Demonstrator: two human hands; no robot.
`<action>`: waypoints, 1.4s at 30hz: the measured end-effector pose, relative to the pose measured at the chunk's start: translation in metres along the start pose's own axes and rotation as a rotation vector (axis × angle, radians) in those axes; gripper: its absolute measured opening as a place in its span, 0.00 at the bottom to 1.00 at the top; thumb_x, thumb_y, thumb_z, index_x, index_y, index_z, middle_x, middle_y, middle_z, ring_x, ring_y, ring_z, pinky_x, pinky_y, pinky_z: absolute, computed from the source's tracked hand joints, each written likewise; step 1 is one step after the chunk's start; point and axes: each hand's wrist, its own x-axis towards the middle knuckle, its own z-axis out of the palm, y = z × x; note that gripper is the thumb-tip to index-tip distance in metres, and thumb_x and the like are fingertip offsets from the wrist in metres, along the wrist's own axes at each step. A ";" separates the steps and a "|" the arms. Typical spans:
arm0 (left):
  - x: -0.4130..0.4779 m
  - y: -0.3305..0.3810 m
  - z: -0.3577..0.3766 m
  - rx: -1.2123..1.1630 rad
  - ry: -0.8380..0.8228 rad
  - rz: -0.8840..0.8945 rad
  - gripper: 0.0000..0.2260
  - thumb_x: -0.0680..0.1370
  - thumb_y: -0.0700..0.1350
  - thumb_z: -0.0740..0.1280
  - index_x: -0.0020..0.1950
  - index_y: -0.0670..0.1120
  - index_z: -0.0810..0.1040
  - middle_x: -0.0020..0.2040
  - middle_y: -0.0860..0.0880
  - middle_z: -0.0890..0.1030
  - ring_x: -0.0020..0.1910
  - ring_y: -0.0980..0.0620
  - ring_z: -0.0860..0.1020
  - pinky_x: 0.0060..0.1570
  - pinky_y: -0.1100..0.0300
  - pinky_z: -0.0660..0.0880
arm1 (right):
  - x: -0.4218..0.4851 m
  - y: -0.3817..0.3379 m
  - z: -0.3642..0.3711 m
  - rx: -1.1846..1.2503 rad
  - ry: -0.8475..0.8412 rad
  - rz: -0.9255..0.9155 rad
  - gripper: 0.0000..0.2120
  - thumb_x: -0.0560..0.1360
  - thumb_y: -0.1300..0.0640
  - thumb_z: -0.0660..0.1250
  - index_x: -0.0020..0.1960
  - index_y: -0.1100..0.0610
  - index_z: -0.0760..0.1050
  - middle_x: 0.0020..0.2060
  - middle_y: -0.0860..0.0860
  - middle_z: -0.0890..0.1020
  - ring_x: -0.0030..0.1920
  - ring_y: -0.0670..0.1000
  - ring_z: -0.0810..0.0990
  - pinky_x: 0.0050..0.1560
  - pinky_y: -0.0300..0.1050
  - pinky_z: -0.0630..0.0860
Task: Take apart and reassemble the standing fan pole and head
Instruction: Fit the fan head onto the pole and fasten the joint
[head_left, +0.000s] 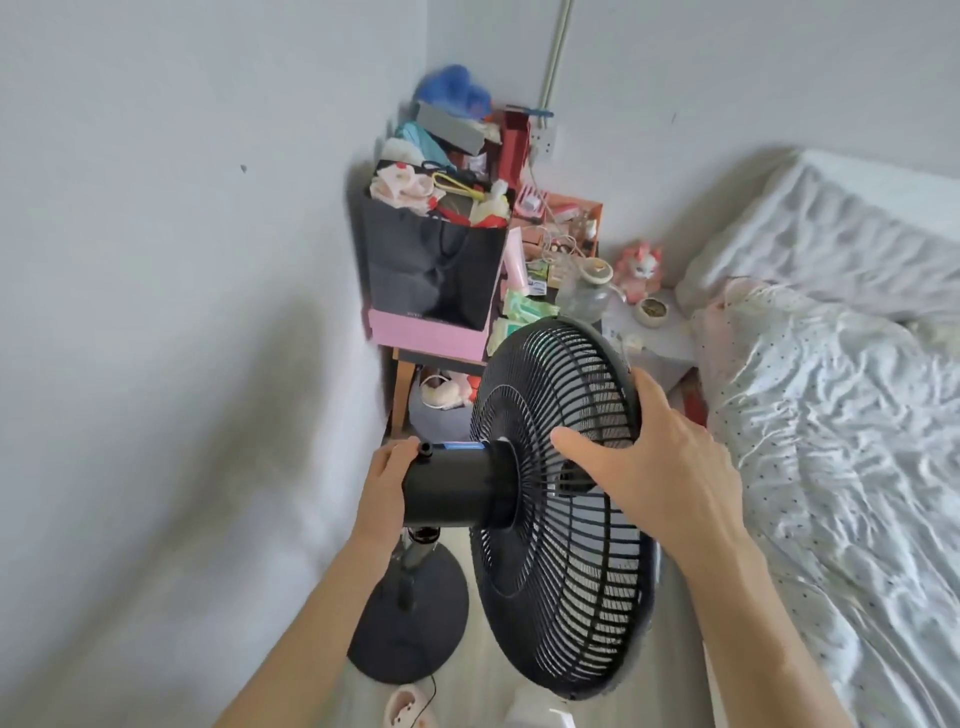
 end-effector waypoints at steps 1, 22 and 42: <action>-0.003 -0.004 -0.001 -0.007 -0.013 0.000 0.20 0.75 0.63 0.64 0.60 0.51 0.76 0.58 0.44 0.79 0.56 0.45 0.78 0.52 0.49 0.80 | -0.001 0.002 0.001 0.002 -0.001 -0.001 0.47 0.63 0.21 0.60 0.76 0.41 0.55 0.61 0.47 0.80 0.61 0.59 0.78 0.60 0.60 0.75; 0.001 -0.079 -0.060 0.504 -0.165 0.073 0.17 0.72 0.31 0.65 0.50 0.52 0.73 0.43 0.52 0.78 0.40 0.56 0.74 0.36 0.64 0.69 | -0.014 -0.062 0.081 -0.278 -0.115 -0.646 0.47 0.68 0.39 0.73 0.79 0.50 0.55 0.77 0.51 0.62 0.79 0.57 0.52 0.79 0.56 0.54; 0.072 -0.146 -0.095 0.880 -0.190 -0.157 0.33 0.70 0.45 0.70 0.74 0.50 0.63 0.64 0.44 0.76 0.54 0.45 0.78 0.52 0.50 0.78 | 0.021 -0.077 0.156 -0.143 -0.389 -0.630 0.46 0.63 0.39 0.77 0.76 0.45 0.61 0.69 0.47 0.71 0.69 0.52 0.68 0.75 0.58 0.60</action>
